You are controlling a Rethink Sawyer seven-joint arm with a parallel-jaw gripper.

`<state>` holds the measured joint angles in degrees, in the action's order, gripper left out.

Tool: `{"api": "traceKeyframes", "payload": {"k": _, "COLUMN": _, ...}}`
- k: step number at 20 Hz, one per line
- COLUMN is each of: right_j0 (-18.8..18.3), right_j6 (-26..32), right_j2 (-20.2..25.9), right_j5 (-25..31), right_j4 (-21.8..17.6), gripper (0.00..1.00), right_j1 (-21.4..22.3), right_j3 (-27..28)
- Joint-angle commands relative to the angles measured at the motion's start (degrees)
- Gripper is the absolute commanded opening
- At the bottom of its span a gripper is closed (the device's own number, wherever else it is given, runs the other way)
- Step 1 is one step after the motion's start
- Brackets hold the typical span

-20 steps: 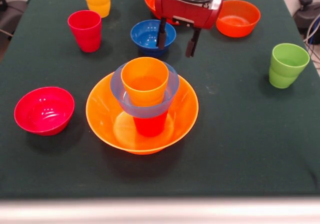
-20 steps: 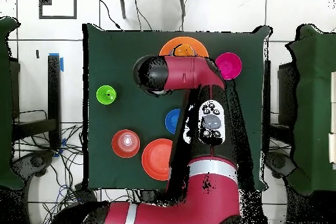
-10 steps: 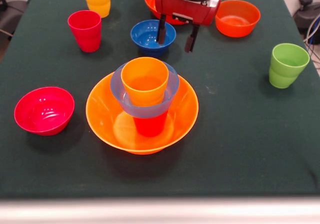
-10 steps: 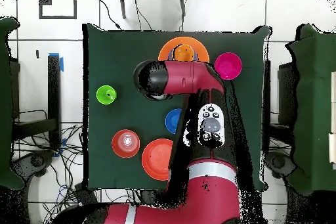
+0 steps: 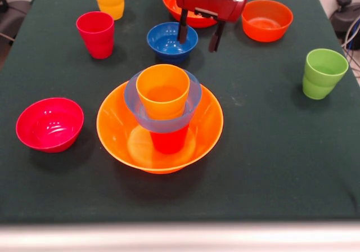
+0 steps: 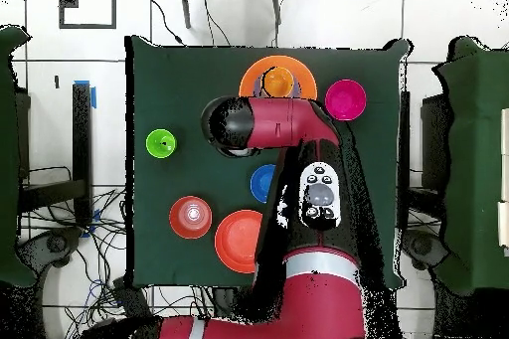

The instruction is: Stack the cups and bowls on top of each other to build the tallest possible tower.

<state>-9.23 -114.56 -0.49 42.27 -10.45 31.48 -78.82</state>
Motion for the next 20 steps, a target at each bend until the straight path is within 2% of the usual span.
{"api": "traceKeyframes", "payload": {"k": 1, "right_j0": 0.4, "right_j6": -0.1, "right_j2": 2.5, "right_j5": -1.8, "right_j4": -3.1, "gripper": 1.00, "right_j1": -2.3, "right_j3": -4.4}}
{"api": "traceKeyframes", "payload": {"k": 20, "right_j0": -0.5, "right_j6": -0.7, "right_j2": 1.4, "right_j5": -5.5, "right_j4": -4.3, "gripper": 1.00, "right_j1": -2.8, "right_j3": -7.7}}
